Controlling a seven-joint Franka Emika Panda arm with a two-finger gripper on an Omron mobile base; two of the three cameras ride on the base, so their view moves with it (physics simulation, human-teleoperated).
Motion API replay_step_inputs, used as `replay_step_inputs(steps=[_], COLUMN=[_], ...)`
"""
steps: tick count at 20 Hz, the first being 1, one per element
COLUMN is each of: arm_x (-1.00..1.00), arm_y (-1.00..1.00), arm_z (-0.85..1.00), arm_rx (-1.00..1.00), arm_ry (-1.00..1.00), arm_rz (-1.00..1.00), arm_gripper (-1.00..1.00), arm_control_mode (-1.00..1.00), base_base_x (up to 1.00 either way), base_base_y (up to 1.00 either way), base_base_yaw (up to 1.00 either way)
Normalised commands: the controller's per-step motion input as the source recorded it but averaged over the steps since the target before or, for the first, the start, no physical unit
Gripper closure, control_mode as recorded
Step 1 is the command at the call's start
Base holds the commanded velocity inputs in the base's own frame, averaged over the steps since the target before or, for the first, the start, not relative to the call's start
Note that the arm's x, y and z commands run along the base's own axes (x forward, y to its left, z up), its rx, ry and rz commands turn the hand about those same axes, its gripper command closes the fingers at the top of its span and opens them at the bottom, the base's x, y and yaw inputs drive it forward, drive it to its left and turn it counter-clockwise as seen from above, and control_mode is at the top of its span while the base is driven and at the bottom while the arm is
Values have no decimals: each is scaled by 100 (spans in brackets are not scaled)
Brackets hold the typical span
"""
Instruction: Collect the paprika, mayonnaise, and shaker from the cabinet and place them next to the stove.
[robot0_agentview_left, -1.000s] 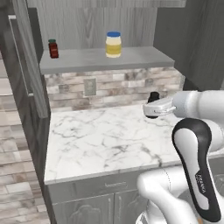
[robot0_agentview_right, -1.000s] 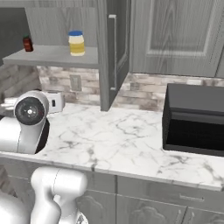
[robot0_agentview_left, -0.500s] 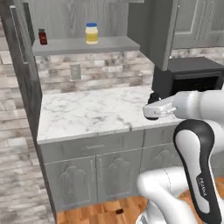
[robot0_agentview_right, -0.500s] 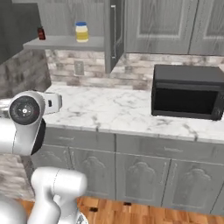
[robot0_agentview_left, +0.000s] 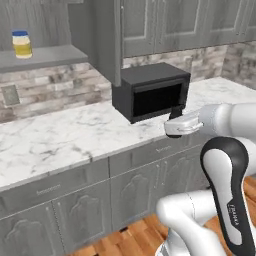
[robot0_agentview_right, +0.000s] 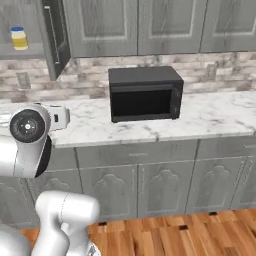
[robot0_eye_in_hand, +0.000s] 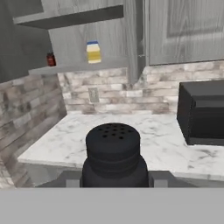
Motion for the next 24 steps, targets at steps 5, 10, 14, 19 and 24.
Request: replay_step_inputs(steps=[5, 10, 14, 19, 24], arm_x=[0, 0, 0, 0, 0], arm_y=[0, 0, 0, 0, 0], arm_z=[0, 0, 0, 0, 0], arm_rx=[0, 0, 0, 0, 0], arm_ry=[0, 0, 0, 0, 0], arm_rz=[0, 0, 0, 0, 0], arm_gripper=[100, 100, 100, 100, 100], arm_control_mode=[100, 100, 100, 100, 100], base_base_x=[-6, 0, 0, -13, -78], base_base_y=[-66, -89, -95, -62, -14], base_base_yaw=[-49, -46, -47, -51, -47])
